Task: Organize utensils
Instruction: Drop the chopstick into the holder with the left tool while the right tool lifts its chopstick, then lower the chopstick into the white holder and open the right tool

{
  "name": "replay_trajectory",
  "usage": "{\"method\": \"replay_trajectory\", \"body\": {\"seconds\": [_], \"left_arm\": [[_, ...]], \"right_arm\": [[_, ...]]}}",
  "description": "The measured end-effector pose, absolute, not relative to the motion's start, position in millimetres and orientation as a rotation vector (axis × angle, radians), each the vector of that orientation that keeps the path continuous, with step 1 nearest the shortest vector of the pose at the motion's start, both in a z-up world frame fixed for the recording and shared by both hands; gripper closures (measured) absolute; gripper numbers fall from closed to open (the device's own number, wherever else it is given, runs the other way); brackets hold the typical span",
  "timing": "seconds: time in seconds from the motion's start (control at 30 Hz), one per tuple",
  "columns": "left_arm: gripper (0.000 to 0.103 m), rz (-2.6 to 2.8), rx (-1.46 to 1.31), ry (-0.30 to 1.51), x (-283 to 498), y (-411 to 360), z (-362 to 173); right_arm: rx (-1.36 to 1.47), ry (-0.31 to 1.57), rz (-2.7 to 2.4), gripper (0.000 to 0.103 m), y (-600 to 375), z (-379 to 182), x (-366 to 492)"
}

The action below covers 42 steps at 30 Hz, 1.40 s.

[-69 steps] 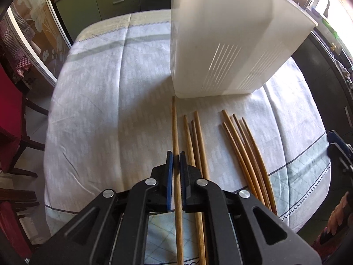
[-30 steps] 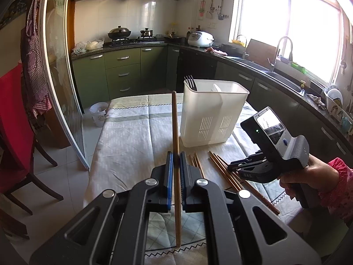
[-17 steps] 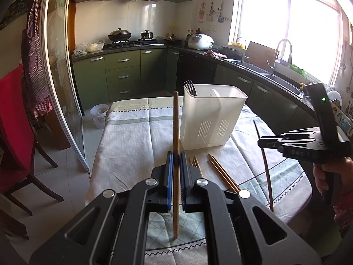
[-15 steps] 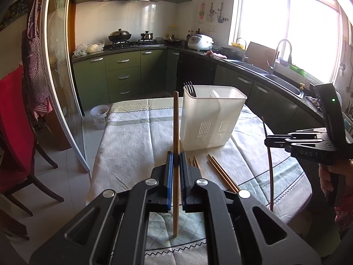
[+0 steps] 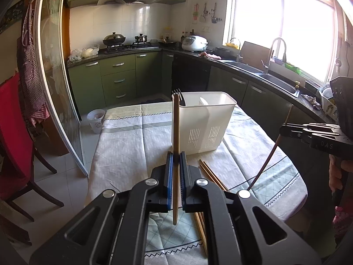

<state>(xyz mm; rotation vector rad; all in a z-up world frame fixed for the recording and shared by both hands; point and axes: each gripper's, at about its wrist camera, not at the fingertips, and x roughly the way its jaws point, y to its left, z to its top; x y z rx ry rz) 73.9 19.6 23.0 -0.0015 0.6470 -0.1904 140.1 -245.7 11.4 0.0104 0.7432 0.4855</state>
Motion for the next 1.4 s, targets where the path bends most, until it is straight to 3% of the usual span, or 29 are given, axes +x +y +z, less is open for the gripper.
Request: {"method": "replay_trajectory", "body": {"seconds": [0.37,0.73,0.9,1.4], "left_arm": [[0.097,-0.303,-0.028,0.573,108,-5,98],[0.097,-0.242,-0.014,0.383,165,-29,167],[0.097,-0.21,0.002,0.395,199,-38,155],[0.097,-0.221,0.0,0.688,262,-35,52]], "right_arm": [[0.056,0.642,0.527,0.097,-261,83,157],[0.093,0.468,0.513,0.097,-267,173,197],[0.095,0.456,0.488,0.097,-254,176,231],[0.037,0.699,0.516,0.096,-207,69,312]]}}
